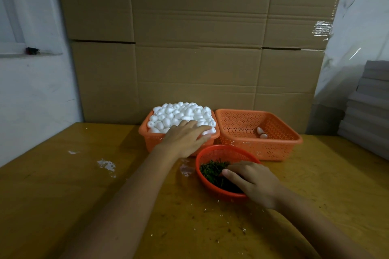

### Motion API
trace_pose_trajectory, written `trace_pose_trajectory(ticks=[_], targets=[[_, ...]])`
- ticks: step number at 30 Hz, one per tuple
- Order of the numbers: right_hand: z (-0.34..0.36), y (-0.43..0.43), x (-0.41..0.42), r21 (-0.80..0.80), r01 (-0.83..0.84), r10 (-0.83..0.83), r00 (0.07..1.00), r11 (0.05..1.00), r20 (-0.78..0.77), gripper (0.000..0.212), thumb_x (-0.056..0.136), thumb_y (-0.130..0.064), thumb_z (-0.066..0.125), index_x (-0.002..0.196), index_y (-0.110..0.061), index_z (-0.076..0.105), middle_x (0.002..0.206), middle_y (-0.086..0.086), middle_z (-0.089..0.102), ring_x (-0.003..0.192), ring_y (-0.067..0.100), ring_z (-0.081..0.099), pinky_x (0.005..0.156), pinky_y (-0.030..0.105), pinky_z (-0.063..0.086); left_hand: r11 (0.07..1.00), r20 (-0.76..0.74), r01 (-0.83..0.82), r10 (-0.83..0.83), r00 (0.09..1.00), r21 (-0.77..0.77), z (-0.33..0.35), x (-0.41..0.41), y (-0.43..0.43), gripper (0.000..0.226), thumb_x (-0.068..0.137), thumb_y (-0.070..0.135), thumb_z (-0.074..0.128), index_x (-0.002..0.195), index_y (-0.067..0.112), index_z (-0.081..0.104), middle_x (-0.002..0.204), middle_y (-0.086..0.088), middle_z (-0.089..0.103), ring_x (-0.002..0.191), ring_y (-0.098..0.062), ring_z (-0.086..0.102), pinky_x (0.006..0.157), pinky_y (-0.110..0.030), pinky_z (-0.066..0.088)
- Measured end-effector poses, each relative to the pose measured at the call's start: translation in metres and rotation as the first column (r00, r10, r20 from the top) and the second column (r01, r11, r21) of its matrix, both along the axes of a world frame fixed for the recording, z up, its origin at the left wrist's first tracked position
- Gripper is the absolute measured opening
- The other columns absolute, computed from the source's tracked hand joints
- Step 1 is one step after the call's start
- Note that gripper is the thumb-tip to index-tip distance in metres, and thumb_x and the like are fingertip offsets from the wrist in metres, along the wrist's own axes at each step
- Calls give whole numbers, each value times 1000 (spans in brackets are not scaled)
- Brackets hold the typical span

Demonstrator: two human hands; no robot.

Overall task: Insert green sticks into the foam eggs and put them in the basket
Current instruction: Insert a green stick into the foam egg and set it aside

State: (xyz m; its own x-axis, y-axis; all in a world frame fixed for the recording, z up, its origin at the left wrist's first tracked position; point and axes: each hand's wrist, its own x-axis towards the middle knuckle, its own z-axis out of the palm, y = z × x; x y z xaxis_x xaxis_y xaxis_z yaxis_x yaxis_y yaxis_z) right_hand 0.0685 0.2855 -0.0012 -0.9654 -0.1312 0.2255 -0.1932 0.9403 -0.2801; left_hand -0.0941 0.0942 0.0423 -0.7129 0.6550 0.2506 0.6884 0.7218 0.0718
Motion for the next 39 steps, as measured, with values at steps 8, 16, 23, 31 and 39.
trace_pose_trajectory(ticks=[8, 16, 23, 31, 39], targets=[[0, -1, 0, -11, 1, -1, 1000, 1000, -4, 72, 99, -72, 17, 106, -24, 71, 101, -4, 69, 94, 10, 63, 87, 39, 49, 978, 26, -27, 22, 999, 207, -9, -5, -3, 46, 109, 48, 42, 150, 28, 53, 150, 4, 54, 141, -23, 42, 110, -48, 42], [-1, -1, 0, -9, 16, -16, 1000, 1000, -13, 79, 96, -78, 13, 103, -24, 70, 101, -3, 70, 96, 12, 63, 88, 39, 49, 934, -46, -25, 44, 998, 355, -19, -5, -6, 51, 109, 44, 47, 157, 26, 46, 150, 1, 55, 137, -21, 47, 105, -41, 46], [0, -2, -1, -3, 19, -19, 1000, 1000, -12, 82, 96, -79, 12, 105, -22, 70, 104, -3, 70, 97, 11, 63, 89, 41, 49, 673, -91, 9, 87, 992, 740, -15, 0, -5, 39, 99, 33, 71, 136, 19, 69, 120, 0, 73, 115, -19, 65, 97, -39, 52], [-1, -1, 0, 1, 8, -7, 1000, 1000, -19, 73, 100, -73, 17, 103, -22, 69, 99, -4, 68, 94, 10, 62, 86, 41, 49, 133, 247, -211, -412, 877, 968, -4, 29, 1, 13, 97, 18, 76, 109, 21, 74, 92, -5, 81, 83, -16, 76, 64, -24, 56], [-2, -1, 1, -2, 1, -1, 1000, 1000, -30, 71, 100, -71, 18, 103, -23, 70, 98, -4, 69, 93, 12, 62, 85, 37, 49, 59, 278, -310, -623, 731, 949, -34, 65, 18, 44, 89, -4, 77, 127, 17, 66, 106, -9, 80, 91, -25, 77, 78, -30, 60]])
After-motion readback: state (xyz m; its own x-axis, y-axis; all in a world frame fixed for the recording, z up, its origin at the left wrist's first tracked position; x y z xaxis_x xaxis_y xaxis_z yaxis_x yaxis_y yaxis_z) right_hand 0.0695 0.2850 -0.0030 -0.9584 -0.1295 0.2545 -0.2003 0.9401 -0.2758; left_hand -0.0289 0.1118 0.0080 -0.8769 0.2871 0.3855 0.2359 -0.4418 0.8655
